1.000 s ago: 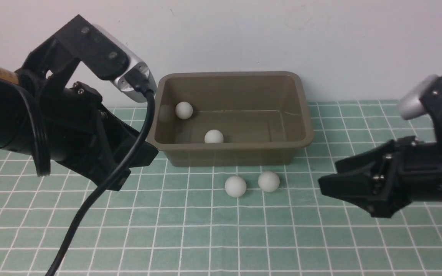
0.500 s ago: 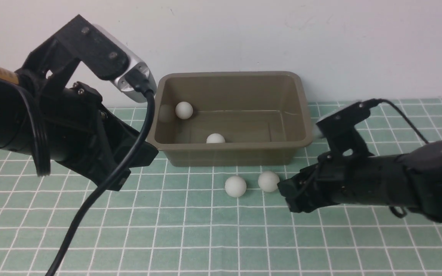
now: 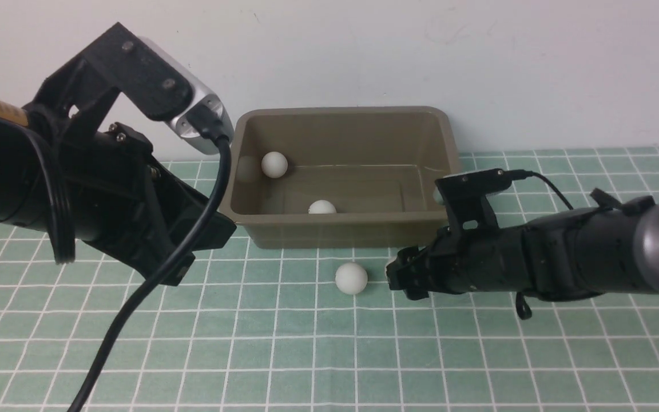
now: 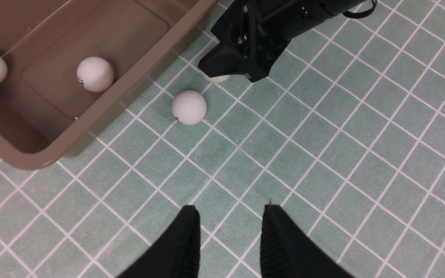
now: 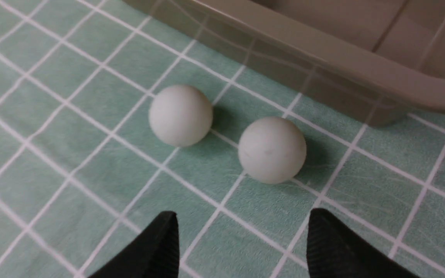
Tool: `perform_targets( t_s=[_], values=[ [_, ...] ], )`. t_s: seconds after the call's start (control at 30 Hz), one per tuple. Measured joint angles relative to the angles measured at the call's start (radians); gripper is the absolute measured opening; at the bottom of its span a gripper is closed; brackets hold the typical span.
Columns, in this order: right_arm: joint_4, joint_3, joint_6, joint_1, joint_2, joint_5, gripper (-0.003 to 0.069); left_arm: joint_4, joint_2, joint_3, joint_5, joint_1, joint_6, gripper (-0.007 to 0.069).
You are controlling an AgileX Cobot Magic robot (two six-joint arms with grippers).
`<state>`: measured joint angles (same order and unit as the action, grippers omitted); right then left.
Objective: Put the table tennis balls in the box on the green coffee tablecloth.
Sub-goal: 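Reach for and grasp a ping pong ball on the table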
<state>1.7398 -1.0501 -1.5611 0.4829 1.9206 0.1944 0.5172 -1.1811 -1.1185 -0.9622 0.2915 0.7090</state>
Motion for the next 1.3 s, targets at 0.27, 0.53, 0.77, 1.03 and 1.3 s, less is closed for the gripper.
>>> perform_targets(
  t_s=[0.27,0.53,0.77,1.03,1.3],
  values=[
    [0.001,-0.019,0.0,0.0,0.052,0.011,0.0449,0.0,0.0,0.0,0.0,0.0,0.0,0.0206],
    [0.001,-0.023,0.0,0.0,0.083,0.007,0.0449,0.0,0.0,0.0,0.0,0.0,0.0,0.0206],
    [0.001,-0.026,-0.001,0.0,0.084,0.0,0.0361,0.0,0.0,0.0,0.0,0.0,0.0,0.0206],
    [-0.025,0.026,-0.004,-0.002,-0.035,-0.068,0.036,-0.001,0.0,0.0,0.0,0.0,0.0,0.0206],
    [-0.039,0.242,0.02,-0.004,-0.318,0.018,0.036,-0.001,0.0,0.0,0.0,0.0,0.001,0.0206]
  ],
)
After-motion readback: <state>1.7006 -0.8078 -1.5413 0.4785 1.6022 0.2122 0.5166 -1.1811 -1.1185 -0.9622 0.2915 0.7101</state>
